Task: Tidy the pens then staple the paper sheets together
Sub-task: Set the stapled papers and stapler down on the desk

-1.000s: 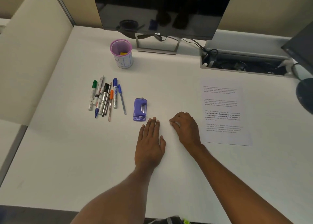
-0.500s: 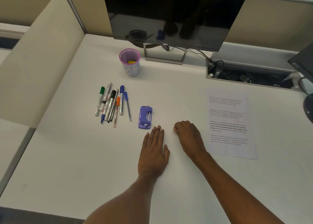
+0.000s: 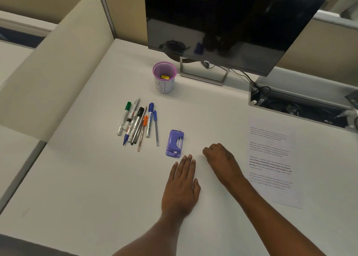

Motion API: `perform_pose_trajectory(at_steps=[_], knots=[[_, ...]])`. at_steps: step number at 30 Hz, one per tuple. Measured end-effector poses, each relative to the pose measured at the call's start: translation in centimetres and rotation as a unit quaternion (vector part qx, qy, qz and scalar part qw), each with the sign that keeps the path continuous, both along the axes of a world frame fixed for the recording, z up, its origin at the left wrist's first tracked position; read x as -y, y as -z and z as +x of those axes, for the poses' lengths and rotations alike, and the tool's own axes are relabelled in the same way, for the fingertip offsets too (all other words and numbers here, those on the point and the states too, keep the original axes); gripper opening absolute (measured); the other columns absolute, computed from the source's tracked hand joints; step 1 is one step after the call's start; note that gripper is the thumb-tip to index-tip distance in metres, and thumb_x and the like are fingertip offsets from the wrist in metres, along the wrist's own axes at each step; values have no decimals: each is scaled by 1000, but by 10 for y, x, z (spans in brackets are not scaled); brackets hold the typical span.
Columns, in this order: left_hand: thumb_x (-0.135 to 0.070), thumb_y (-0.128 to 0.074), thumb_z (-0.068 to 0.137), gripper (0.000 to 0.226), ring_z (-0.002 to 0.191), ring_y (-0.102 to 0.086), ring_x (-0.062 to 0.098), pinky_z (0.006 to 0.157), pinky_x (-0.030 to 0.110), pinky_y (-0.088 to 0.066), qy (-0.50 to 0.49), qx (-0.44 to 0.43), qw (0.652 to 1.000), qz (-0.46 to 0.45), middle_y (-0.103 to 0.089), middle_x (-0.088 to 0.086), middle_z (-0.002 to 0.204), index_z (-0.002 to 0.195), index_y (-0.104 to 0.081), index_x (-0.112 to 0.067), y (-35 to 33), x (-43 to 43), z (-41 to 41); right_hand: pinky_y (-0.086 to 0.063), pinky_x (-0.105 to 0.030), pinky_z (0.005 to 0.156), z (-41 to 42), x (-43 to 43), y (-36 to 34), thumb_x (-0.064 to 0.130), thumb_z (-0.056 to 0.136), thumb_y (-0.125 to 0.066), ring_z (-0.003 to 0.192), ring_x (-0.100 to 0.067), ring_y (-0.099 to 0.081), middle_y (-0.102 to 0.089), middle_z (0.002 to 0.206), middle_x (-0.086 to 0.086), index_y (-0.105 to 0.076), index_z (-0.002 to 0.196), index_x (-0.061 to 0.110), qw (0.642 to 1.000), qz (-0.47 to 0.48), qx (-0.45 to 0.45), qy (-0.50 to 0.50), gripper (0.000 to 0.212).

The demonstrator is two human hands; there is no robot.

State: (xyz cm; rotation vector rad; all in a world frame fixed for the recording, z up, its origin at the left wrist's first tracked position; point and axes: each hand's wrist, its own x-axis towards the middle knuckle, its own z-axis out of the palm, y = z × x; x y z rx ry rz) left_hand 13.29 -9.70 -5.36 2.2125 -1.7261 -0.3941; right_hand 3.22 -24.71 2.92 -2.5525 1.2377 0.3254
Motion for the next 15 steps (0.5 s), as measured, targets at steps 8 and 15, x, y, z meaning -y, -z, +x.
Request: perform_pose_trajectory(at_steps=[8, 15], knots=[[-41, -43, 106, 68, 164, -7, 14, 134, 35, -5, 4, -9, 1000, 14, -23, -1, 175, 167, -25, -18, 5, 0, 1, -26, -24, 58, 32, 32, -24, 5, 95, -47, 78, -15, -44, -53, 93, -7, -55, 97, 13, 992, 29, -114, -41, 12], [-45, -45, 105, 66, 159, -27, 18, 133, 38, -16, 10, 0, 1000, 22, -31, 0, 173, 164, -32, -18, 2, 2, 2, -40, -28, 72, 94, 86, -54, 9, 101, -52, 87, -22, -54, -59, 107, -11, -63, 108, 10, 999, 15, -4, -29, 13]])
